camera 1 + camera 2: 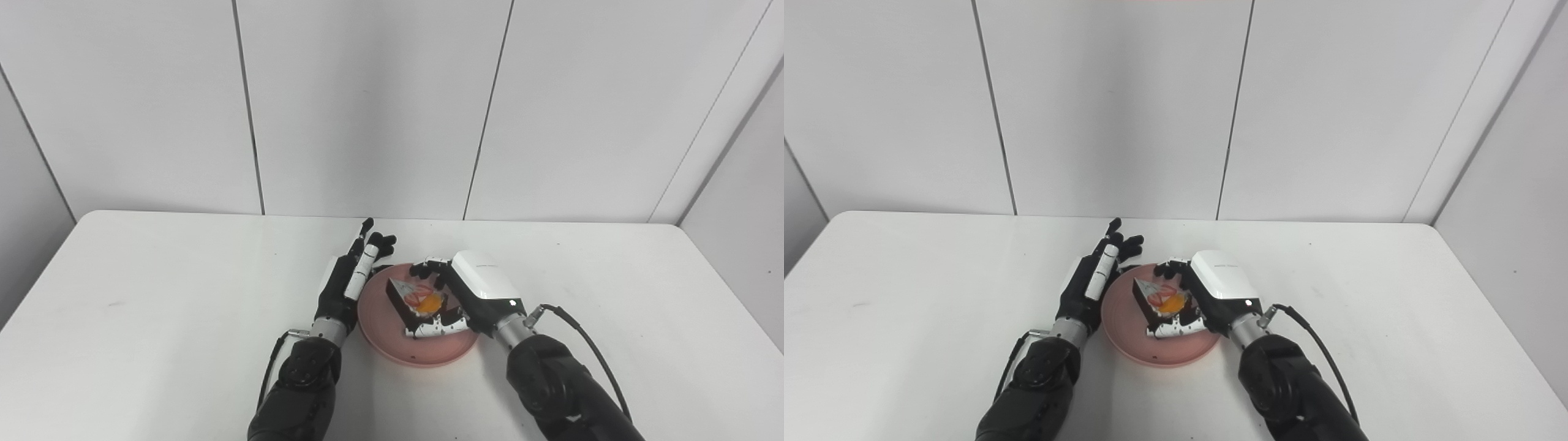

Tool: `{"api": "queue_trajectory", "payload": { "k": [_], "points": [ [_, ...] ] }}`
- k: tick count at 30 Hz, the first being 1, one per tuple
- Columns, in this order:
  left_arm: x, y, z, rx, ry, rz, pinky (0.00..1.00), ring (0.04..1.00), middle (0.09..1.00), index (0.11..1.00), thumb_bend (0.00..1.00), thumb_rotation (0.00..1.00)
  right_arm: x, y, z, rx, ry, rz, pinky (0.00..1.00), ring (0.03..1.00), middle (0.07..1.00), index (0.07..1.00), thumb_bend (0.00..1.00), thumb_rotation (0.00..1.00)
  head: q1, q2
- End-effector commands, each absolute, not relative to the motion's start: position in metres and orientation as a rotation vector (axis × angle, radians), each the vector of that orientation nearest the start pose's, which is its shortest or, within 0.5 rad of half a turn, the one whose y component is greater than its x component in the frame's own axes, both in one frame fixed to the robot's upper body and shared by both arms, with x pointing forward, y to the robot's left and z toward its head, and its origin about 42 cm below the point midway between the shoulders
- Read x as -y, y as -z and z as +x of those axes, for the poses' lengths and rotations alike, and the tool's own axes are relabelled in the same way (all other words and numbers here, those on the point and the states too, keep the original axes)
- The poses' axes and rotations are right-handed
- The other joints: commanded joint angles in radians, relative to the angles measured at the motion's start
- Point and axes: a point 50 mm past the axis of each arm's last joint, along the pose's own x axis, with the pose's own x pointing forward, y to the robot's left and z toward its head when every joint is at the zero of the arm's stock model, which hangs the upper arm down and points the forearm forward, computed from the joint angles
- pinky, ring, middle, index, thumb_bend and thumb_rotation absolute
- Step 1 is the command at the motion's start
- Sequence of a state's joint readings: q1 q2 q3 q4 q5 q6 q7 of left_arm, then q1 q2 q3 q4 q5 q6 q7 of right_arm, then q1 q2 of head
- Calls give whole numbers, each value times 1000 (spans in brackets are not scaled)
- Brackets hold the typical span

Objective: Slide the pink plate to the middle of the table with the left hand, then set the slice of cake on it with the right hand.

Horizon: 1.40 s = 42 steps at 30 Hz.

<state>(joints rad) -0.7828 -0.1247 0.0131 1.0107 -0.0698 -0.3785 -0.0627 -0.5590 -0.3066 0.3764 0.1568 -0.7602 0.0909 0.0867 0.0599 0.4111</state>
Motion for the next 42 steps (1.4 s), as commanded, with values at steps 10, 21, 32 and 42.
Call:
{"api": "queue_trajectory", "payload": {
  "k": [10,21,32,42],
  "points": [
    [-77,-105,459,-23,293,-122,713,846,852,977,734,894,186,-238,424,545,-151,-1068,570,712,765,718,827,588,-8,4],
    [-81,-109,452,77,130,-151,825,895,929,956,735,830,207,-196,440,473,13,-272,695,820,853,825,730,998,-11,8],
    [-83,-114,444,153,-37,-18,1000,1000,1000,1000,647,995,213,-168,455,314,40,-23,809,870,873,847,819,1000,-18,10],
    [-85,-113,445,107,-24,-150,1000,1000,1000,1000,648,960,204,-162,457,267,28,-27,842,880,879,842,801,1000,-21,12]
  ]
}}
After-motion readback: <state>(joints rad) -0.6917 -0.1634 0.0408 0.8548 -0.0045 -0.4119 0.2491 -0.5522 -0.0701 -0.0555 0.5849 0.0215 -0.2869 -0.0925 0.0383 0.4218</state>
